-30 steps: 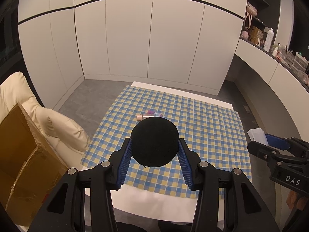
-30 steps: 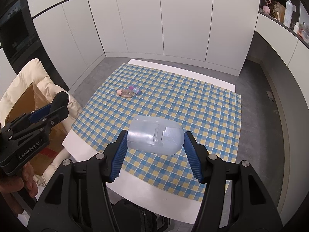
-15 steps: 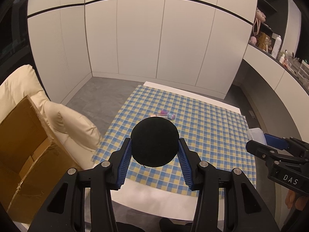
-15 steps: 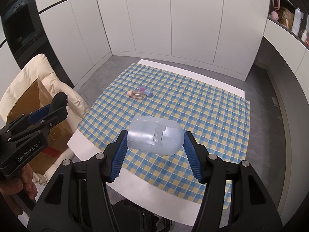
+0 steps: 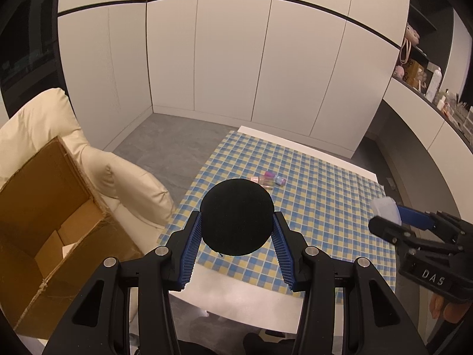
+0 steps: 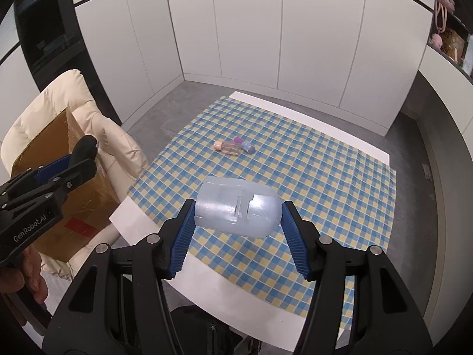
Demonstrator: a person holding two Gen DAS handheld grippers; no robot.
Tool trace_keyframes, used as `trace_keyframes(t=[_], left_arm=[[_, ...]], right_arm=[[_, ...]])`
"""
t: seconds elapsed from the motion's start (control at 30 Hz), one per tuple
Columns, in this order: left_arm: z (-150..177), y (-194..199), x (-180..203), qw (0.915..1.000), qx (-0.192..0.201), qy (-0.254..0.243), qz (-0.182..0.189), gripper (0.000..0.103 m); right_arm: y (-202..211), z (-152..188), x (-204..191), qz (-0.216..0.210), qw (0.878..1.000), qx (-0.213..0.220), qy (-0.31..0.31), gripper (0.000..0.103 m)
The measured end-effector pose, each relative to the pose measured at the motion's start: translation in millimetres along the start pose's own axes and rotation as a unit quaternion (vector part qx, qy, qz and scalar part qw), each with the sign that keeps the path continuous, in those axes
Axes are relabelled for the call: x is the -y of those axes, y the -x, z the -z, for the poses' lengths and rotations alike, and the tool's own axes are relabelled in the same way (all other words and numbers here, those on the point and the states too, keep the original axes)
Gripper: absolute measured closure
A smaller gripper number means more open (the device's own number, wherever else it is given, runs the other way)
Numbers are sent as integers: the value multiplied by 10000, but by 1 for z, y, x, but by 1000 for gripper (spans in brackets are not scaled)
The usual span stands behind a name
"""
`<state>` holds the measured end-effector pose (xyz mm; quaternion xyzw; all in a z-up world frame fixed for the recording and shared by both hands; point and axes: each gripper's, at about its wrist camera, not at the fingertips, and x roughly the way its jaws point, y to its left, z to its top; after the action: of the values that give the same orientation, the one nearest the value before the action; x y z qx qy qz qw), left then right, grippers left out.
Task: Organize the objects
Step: 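Lift and carry the black sponge and pale blue case toward the cardboard box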
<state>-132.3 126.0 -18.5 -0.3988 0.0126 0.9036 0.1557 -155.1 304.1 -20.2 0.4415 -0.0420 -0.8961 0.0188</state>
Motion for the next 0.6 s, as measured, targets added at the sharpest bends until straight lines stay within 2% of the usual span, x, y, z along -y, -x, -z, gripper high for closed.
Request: trace_keyframes(t=[0.07, 0.2, 0.37, 0.6], left_arm=[[2, 2, -3, 10000, 14, -38, -36, 56], [3, 5, -12, 10000, 11, 47, -2, 56], [4, 13, -27, 9998, 139, 99, -59, 56], [8, 14, -38, 9997, 86, 182, -119, 56]], right_arm=[[1, -3, -6, -130, 9999, 64, -18, 43], [3, -8, -20, -128, 9997, 197, 112, 43], [1, -11, -39, -135, 9994, 219, 237, 43], [-4, -16, -55, -252, 9989, 217, 319, 43]])
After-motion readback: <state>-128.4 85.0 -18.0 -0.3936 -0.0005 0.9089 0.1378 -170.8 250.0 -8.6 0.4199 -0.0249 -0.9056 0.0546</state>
